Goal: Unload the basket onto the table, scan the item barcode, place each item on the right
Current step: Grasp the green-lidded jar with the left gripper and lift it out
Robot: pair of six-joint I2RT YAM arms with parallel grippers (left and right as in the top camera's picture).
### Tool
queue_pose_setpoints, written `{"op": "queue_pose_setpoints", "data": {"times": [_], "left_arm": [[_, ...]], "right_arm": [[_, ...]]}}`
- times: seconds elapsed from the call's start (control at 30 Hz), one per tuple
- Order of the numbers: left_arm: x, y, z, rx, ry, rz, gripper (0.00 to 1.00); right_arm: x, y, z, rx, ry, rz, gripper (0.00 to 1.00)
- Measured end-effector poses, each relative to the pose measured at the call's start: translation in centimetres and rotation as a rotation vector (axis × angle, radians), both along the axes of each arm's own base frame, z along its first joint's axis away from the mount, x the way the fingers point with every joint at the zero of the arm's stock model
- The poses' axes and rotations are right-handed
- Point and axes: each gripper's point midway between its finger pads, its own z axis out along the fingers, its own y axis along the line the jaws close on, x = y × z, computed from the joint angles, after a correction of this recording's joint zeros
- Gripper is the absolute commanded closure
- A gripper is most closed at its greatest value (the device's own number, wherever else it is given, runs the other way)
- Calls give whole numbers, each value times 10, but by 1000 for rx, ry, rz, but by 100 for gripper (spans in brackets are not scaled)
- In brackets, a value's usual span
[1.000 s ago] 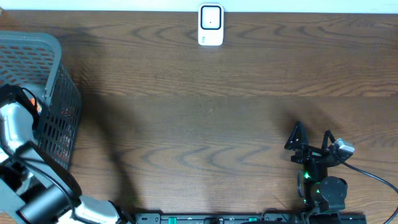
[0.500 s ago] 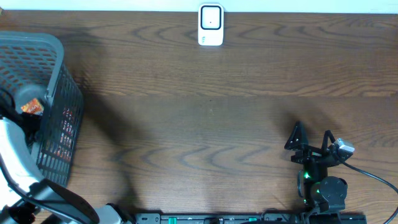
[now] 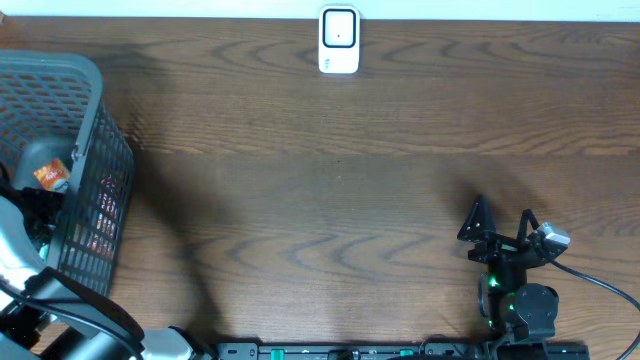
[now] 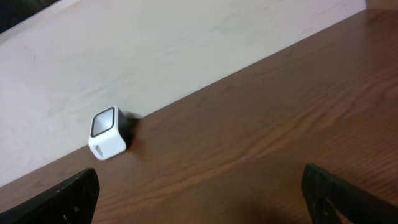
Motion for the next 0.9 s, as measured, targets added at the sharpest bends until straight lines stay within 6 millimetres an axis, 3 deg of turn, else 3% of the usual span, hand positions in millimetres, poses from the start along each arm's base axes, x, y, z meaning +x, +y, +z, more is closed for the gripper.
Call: {"op": "queue_pose_setpoints", "data": {"times": [0.7, 0.8, 0.9], "left_arm": [[17, 6, 5, 21, -79, -14, 14], [17, 6, -3, 3, -67, -14, 14], [18, 3, -27, -63, -28, -16, 14]], "right_arm": [[0, 0, 0, 0, 0, 0, 1], [0, 0, 0, 0, 0, 0, 1], [0, 0, 0, 0, 0, 0, 1]]}}
